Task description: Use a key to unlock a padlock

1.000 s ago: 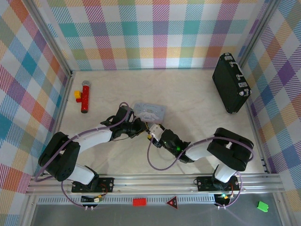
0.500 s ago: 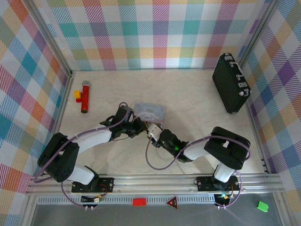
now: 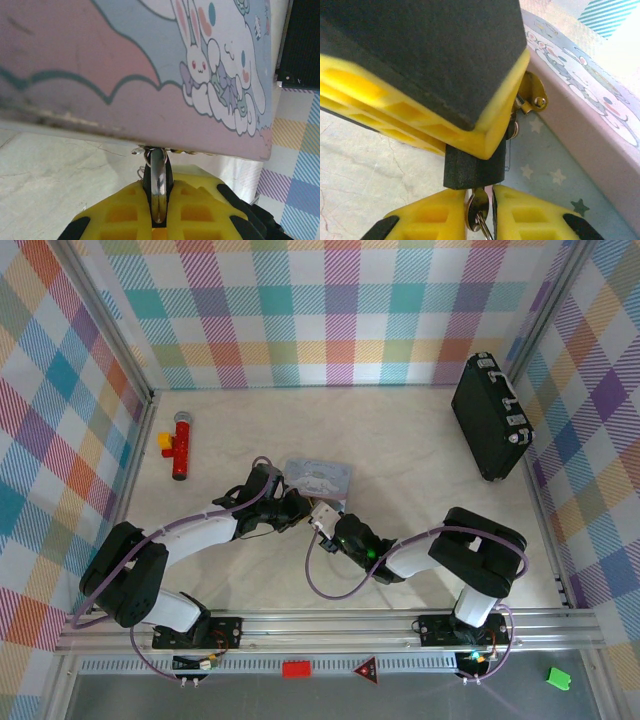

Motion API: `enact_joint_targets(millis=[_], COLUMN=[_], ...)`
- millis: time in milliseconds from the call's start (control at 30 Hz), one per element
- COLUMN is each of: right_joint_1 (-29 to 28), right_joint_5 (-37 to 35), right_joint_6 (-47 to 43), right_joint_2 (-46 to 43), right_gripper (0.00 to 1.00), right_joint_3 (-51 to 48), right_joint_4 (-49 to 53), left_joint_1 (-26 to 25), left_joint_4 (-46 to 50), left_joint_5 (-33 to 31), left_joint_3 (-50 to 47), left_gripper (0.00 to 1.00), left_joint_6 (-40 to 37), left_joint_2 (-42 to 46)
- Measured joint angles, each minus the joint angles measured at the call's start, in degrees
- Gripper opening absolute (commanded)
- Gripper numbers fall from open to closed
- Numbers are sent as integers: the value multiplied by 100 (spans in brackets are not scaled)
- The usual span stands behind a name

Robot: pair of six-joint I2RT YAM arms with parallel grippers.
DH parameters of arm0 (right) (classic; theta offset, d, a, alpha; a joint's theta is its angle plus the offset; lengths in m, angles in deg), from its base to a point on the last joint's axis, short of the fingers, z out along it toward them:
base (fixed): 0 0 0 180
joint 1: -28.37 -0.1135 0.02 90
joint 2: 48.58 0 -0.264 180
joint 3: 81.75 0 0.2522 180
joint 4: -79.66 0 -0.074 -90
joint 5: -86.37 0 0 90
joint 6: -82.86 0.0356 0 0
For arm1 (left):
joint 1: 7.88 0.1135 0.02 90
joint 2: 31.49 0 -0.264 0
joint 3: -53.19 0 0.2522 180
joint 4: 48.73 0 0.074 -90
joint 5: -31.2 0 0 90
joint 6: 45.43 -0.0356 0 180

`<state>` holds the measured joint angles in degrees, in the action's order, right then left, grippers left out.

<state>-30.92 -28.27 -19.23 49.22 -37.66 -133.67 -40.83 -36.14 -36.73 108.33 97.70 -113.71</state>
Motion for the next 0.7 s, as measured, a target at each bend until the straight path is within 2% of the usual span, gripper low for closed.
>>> enact_joint_targets(millis=[300,500,700], right_joint_1=[26,332,514], right_joint_5=[94,855,1453], right_joint_6=[278,774,1132], right_joint_2=[-31,-275,-315], right_gripper=[7,0,0], right_joint_3=[11,-44,-44], right_joint_4=[68,258,365], left_joint_1=[-39,-42,-52], left_joint_4=[-33,-83,-20], left_joint_5=[-7,7,20], left_joint_3=[0,0,0], left_gripper=[0,0,0], left_joint_6=[0,-2,-2], left_joint_2=[0,0,0])
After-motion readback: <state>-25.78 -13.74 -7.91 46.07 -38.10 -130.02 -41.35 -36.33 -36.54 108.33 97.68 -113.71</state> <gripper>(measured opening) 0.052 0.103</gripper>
